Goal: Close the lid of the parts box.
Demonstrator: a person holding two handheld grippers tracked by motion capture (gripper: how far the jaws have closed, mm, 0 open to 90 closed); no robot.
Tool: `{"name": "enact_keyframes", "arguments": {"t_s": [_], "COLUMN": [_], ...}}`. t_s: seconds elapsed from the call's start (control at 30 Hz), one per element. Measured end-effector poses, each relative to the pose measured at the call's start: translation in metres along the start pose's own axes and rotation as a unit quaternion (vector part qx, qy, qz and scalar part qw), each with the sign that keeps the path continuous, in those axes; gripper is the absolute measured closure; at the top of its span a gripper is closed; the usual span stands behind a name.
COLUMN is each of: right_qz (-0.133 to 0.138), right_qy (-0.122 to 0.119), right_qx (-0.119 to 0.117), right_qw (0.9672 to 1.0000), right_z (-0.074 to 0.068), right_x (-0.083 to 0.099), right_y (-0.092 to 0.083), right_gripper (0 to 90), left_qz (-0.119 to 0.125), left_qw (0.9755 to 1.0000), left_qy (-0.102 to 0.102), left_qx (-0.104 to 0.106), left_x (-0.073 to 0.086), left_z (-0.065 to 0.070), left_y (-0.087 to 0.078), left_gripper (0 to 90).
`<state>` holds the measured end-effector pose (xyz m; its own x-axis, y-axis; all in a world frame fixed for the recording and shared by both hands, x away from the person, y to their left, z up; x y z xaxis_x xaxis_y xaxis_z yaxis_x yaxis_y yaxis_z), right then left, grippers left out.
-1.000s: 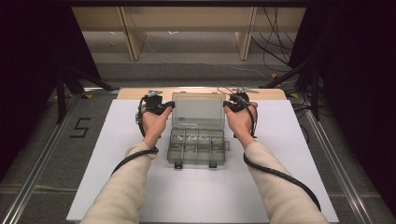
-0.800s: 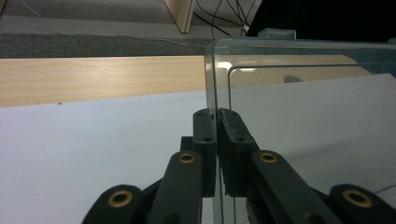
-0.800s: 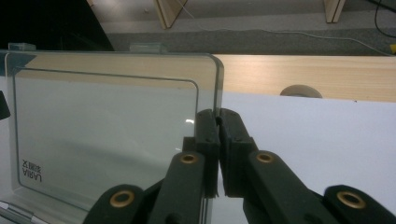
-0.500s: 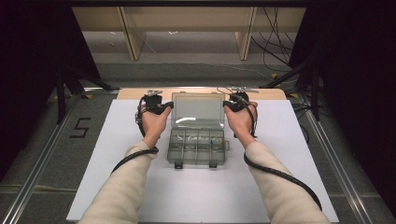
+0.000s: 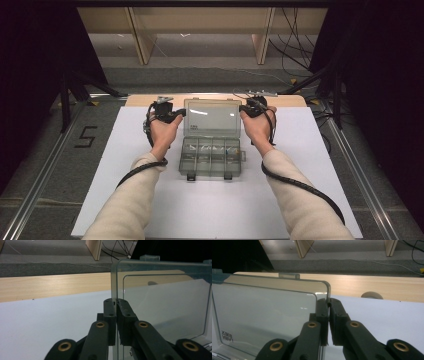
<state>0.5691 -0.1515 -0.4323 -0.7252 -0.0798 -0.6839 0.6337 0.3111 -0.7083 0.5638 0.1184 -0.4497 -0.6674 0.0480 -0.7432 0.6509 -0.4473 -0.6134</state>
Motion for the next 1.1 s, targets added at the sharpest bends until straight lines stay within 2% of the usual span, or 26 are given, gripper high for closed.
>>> {"name": "enact_keyframes", "arguments": {"t_s": [0.03, 0.13, 0.2, 0.37, 0.47, 0.53, 0.73, 0.8, 0.97, 1.1], "right_qz": [0.0, 0.002, 0.004, 0.008, 0.007, 0.004, 0.009, 0.004, 0.012, 0.012], "right_qy": [0.006, 0.0, -0.001, -0.006, -0.007, -0.001, -0.008, -0.004, -0.017, -0.01], "right_qx": [-0.004, -0.004, -0.004, -0.002, -0.003, -0.003, 0.0, -0.005, -0.006, 0.0], "right_qw": [1.0, 1.0, 1.0, 0.9999, 1.0, 1.0, 0.9999, 1.0, 0.9998, 0.9999], "right_z": [-0.001, -0.002, -0.003, -0.003, -0.003, -0.003, -0.003, -0.003, -0.006, -0.007], "right_x": [0.0, 0.001, 0.0, 0.0, 0.0, 0.001, 0.002, 0.001, -0.004, -0.007], "right_y": [0.0, -0.003, -0.004, -0.004, -0.004, -0.005, -0.006, -0.007, -0.01, -0.01], "right_gripper": [87.3, 87.5, 87.4, 87.3, 87.4, 87.4, 86.8, 86.2, 81.6, 85.6], "left_qz": [0.005, 0.003, -0.002, -0.007, -0.006, -0.001, 0.001, 0.003, 0.006, 0.007], "left_qw": [1.0, 1.0, 1.0, 0.9999, 0.9998, 0.9999, 0.9999, 0.9999, 0.9999, 0.9998], "left_qy": [0.001, 0.005, -0.001, -0.005, 0.0, 0.001, 0.005, 0.011, 0.012, 0.014], "left_qx": [0.003, -0.002, -0.001, -0.008, -0.017, -0.013, -0.012, -0.012, -0.01, -0.008], "left_x": [-0.002, -0.007, -0.009, -0.009, -0.009, -0.009, -0.008, -0.007, -0.007, -0.006], "left_z": [0.0, -0.001, -0.002, -0.002, 0.001, 0.001, 0.002, 0.002, 0.003, 0.003], "left_y": [-0.001, 0.0, 0.002, 0.002, -0.001, -0.002, -0.005, -0.006, -0.009, -0.011], "left_gripper": [82.6, 80.8, 80.7, 86.1, 86.9, 87.1, 87.3, 87.4, 87.5, 87.4]}}
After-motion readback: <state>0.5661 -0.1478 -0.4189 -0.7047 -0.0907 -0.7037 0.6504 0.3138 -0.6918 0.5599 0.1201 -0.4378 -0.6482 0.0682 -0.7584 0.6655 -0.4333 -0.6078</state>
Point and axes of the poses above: each handheld gripper's, and its own axes: y roughly forward along the jaws, x roughly out of its underside, z roughly to its right, the point moved 4 cm from there along y, roughly forward along the jaws, and after that the axes turned 12 degrees about -z, right-handed, at the moved point
